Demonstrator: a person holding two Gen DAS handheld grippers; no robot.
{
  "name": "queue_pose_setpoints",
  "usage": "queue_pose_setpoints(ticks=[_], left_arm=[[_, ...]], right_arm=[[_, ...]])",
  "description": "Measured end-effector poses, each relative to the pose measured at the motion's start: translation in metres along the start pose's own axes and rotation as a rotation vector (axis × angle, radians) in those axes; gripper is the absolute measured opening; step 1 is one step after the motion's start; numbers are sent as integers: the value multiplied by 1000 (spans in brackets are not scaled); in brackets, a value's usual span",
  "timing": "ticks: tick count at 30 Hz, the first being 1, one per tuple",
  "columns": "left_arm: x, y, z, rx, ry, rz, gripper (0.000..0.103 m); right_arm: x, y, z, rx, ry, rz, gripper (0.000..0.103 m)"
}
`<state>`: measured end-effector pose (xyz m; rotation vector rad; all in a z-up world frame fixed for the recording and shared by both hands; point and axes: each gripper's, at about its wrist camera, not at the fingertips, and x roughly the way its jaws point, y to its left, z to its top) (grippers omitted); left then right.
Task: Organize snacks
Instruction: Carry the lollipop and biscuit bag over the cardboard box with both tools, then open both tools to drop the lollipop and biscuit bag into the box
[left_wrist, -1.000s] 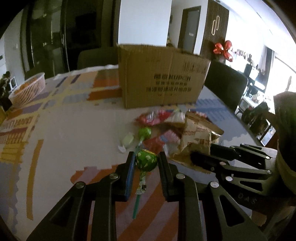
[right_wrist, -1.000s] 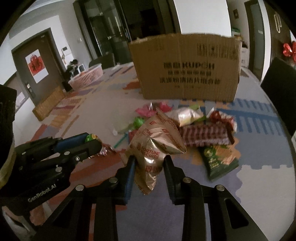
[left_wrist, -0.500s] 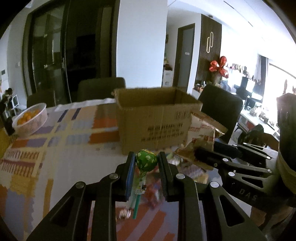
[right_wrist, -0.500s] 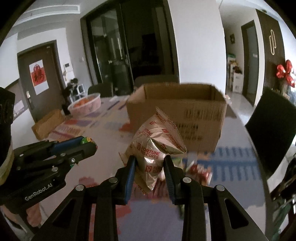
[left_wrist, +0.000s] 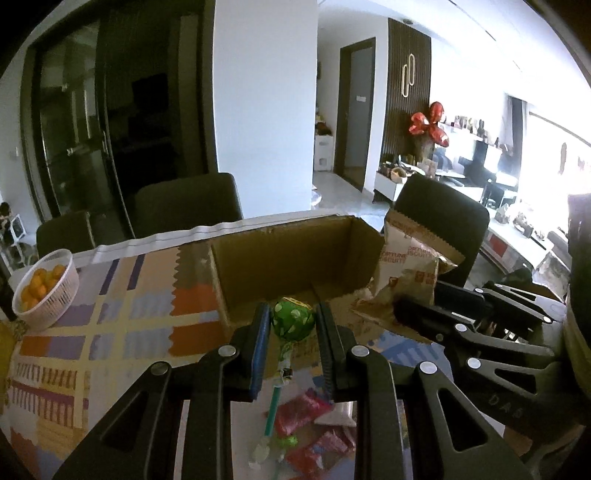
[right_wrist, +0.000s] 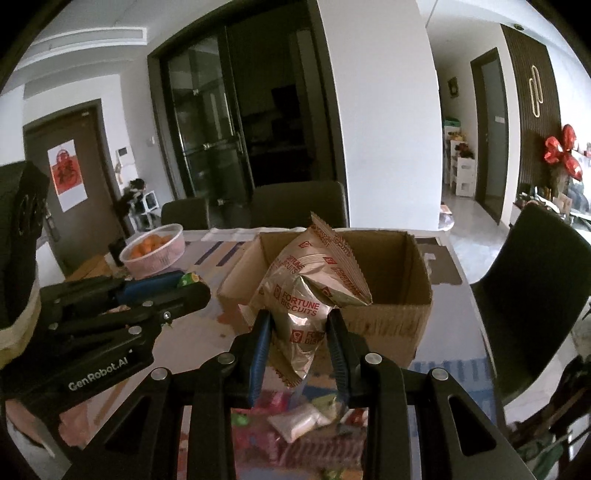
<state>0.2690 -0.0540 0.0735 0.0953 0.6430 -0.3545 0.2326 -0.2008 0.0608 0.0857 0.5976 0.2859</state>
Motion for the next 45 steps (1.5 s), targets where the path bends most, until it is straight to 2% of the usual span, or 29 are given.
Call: queue_pose_setpoints(ticks=[10, 21, 24, 28, 36, 40, 45], left_arm=[[53, 6, 43, -23, 76, -19, 26], [102, 13, 68, -48, 150, 26, 26], [105, 16, 71, -68, 166, 40, 39], [86, 19, 65, -74, 130, 58, 48], [23, 20, 39, -29, 41, 167, 57], [-14, 22, 22, -26, -16, 173, 60], [-51, 25, -6, -29, -47, 171, 64]], right_arm=[[43, -23, 35, -20, 82, -47, 32], [81, -38, 50, -4, 191, -57, 32], [89, -41, 53, 10, 215, -61, 33], [85, -43, 55, 33, 223, -84, 48], [46, -20, 45, 9, 149, -85, 49], [21, -1, 30, 3, 111, -59, 50], [-4, 22, 10, -13, 61, -31, 53]])
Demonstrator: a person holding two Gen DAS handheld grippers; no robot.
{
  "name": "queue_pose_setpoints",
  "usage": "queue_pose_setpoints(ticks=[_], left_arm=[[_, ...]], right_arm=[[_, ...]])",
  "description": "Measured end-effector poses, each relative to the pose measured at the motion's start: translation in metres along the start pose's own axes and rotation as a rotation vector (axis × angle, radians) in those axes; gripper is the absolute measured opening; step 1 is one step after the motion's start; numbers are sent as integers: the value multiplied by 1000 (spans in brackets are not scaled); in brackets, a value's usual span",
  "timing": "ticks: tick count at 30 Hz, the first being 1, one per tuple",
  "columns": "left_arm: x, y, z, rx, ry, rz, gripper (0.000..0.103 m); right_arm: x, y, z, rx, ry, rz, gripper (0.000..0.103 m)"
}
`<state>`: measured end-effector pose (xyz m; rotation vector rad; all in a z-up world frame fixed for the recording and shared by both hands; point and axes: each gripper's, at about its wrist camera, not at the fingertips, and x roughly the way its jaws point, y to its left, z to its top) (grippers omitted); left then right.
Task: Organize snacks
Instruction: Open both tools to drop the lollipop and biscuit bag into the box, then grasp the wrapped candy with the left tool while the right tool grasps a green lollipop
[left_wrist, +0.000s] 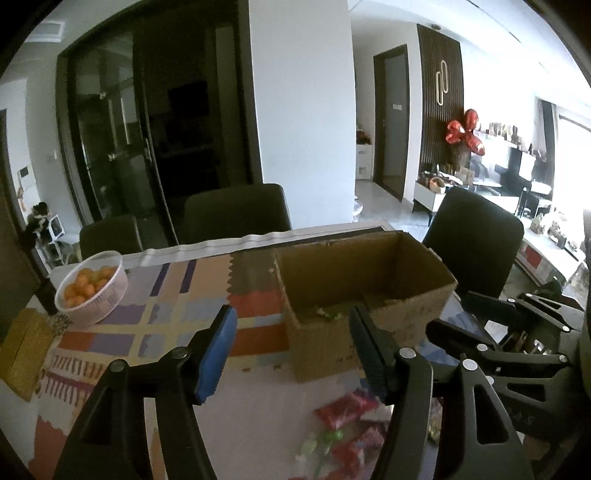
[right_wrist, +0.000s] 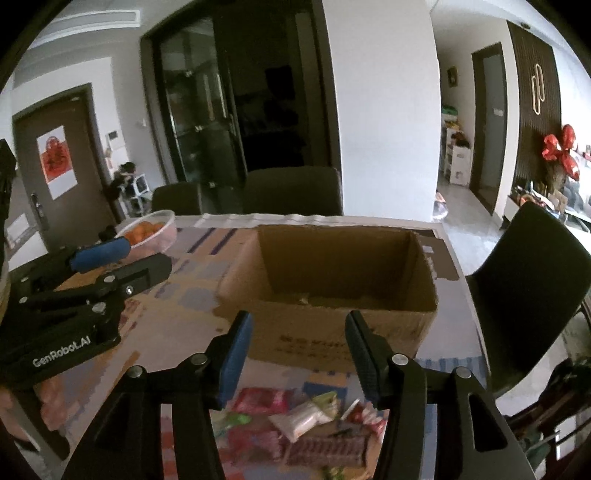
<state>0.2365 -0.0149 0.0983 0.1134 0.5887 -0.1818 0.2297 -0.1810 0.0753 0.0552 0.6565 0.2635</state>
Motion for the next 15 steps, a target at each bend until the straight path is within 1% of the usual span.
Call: queue_pose_setpoints(ticks=[5, 9, 15], left_arm=[[-22, 6, -29, 13, 4, -1, 65], [-34, 9, -51, 26, 16, 2, 65], [-41, 12, -81, 35, 38, -5, 65]], right_arm=[[-17, 25, -22, -39, -37, 27, 57], [-25, 39, -39, -65, -58, 31, 57], [-31, 52, -61, -92, -55, 49, 57]])
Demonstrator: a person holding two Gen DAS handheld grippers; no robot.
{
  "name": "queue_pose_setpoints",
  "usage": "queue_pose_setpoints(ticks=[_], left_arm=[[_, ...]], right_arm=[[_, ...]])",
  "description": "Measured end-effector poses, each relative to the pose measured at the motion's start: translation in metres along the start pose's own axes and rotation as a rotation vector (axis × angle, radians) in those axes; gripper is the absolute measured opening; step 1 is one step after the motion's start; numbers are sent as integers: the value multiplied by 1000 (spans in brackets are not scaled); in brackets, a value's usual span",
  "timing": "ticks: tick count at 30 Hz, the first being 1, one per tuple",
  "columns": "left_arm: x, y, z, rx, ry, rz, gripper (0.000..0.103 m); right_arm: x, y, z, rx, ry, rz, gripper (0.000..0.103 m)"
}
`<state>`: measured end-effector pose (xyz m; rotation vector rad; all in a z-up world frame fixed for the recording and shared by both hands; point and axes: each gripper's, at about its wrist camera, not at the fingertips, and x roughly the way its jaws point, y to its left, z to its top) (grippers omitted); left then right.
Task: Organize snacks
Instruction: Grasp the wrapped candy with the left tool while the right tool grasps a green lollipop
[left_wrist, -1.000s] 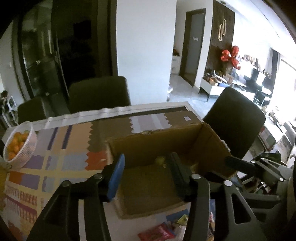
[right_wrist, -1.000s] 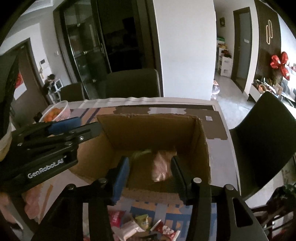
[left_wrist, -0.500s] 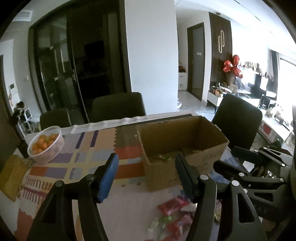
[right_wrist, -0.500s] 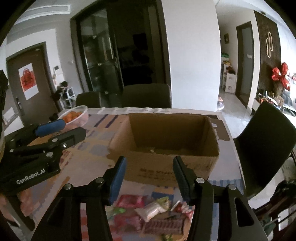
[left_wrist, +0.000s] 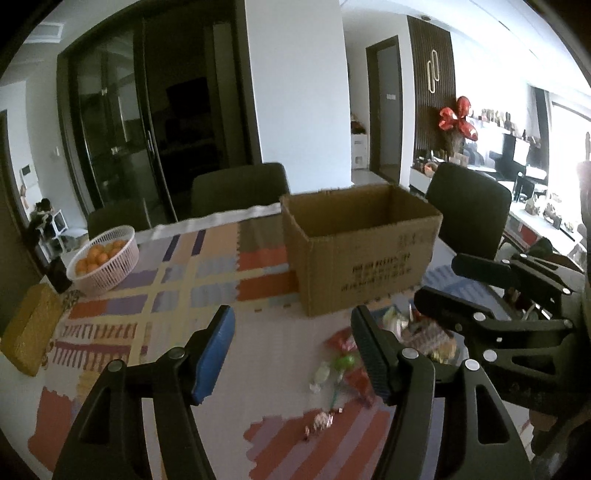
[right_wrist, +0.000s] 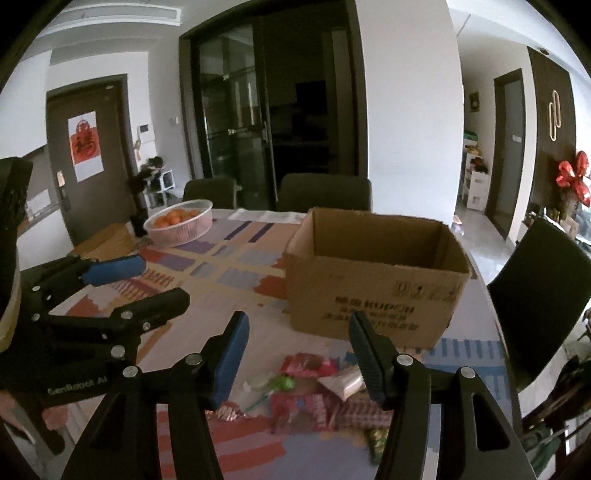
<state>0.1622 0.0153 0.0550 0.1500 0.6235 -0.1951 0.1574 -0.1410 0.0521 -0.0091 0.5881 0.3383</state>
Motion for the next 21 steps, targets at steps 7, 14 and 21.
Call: queue_pose_setpoints(ticks=[7, 14, 21], left_arm=[[1, 0, -34, 0, 30, 9, 65], [18, 2, -64, -13, 93, -22, 64], [42, 2, -89, -22, 169, -54, 64]], right_arm=[[14, 12, -27, -5, 53, 20, 57], [36, 17, -48, -25, 129, 40, 57], [61, 19, -66, -30, 193, 51, 57]])
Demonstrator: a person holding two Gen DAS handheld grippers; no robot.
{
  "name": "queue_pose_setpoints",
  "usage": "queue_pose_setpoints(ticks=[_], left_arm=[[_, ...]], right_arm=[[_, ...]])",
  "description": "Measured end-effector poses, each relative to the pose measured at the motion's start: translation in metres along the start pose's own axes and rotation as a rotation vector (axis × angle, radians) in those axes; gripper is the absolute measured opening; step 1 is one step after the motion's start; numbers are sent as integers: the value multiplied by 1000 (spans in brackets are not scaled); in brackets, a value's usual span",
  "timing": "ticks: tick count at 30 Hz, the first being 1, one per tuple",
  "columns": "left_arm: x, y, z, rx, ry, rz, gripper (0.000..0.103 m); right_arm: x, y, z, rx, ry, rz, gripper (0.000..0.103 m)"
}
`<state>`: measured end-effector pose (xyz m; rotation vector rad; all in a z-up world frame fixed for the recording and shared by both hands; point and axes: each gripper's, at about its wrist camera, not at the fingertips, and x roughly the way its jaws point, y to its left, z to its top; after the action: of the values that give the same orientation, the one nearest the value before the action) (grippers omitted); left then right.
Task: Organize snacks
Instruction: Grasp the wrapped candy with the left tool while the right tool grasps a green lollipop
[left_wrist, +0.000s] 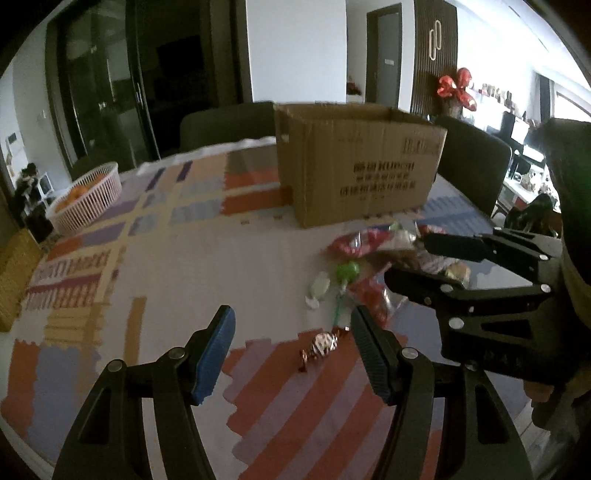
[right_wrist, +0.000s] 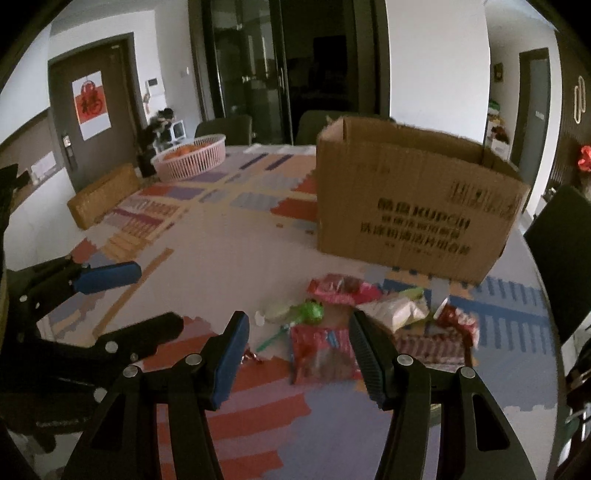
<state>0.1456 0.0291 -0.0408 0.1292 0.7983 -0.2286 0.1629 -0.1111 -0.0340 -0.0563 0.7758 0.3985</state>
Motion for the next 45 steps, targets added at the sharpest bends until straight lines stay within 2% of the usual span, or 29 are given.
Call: queue_pose_setpoints(ticks=[10, 18, 27, 29, 31, 33, 45], left_arm=[[42, 1, -19, -5, 102, -31, 64], [64, 1, -22, -9, 150, -64, 64], [77, 8, -20, -67, 163, -100, 47], [79, 9, -19, -72, 167, -106, 39], [80, 10, -19, -81, 171, -111, 27], [80, 13, -18, -97, 170, -117, 22], [72, 25, 0, -155, 118, -122, 22]], right_arm=[[39, -3, -8, 0, 97, 0, 57], [57, -3, -3, -22, 116, -6, 57], [82, -5, 1, -37, 152, -6, 56], [86, -4, 2, -44, 154, -9, 55], [89, -4, 3, -45, 155, -10, 54], [91, -4, 4, -43, 157, -12, 52], [106, -3, 12, -26, 206, 40, 35]])
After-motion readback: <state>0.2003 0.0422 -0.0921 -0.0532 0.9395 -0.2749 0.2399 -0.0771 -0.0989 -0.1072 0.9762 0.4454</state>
